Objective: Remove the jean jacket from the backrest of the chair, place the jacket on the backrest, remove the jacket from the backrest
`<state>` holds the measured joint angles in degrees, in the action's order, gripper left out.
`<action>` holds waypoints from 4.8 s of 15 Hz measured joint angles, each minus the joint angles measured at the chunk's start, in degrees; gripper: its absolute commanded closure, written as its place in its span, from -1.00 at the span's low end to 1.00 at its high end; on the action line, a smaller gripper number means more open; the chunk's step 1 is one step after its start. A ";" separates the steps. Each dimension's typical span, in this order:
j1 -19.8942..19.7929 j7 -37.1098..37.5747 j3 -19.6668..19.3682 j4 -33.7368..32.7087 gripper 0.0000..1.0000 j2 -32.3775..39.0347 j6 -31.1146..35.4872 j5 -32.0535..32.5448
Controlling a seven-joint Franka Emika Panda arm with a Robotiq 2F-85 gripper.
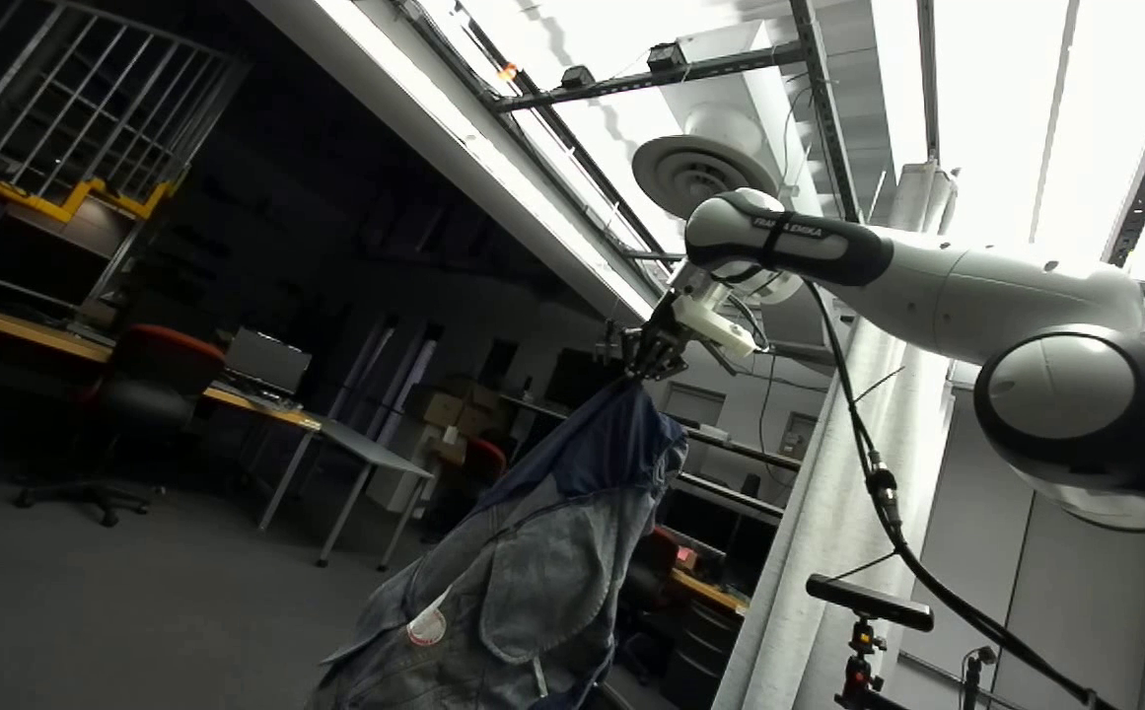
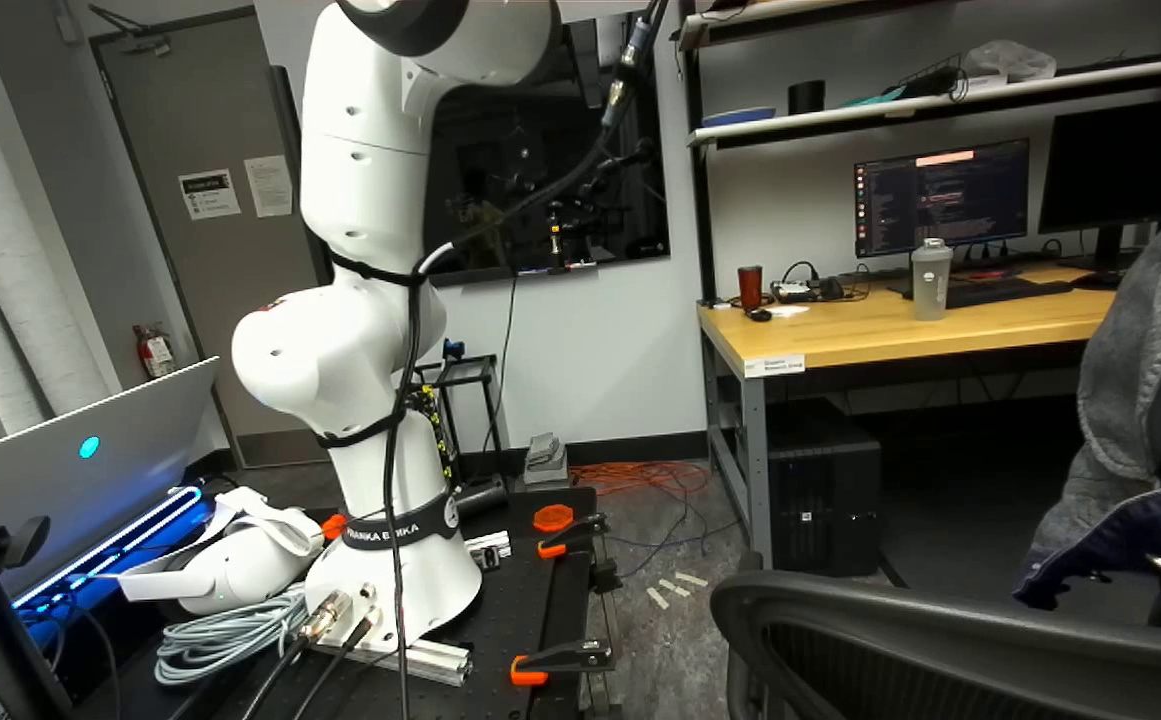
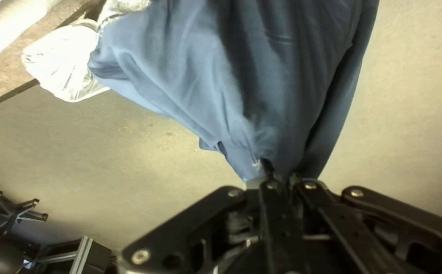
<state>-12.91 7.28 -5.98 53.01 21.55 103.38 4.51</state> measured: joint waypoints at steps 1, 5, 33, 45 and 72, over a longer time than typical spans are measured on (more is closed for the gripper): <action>-0.89 0.00 -0.10 -0.01 0.98 0.03 -0.13 -0.27; -4.92 0.02 -1.14 1.66 0.98 0.68 -0.42 -1.19; -9.81 11.29 -12.62 33.08 -1.00 3.72 0.59 5.55; -9.71 12.06 -13.31 32.95 -1.00 3.19 0.59 5.66; -7.26 19.02 -14.07 35.99 0.97 7.31 9.25 3.53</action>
<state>-20.18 26.29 -20.05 88.99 28.87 112.63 8.04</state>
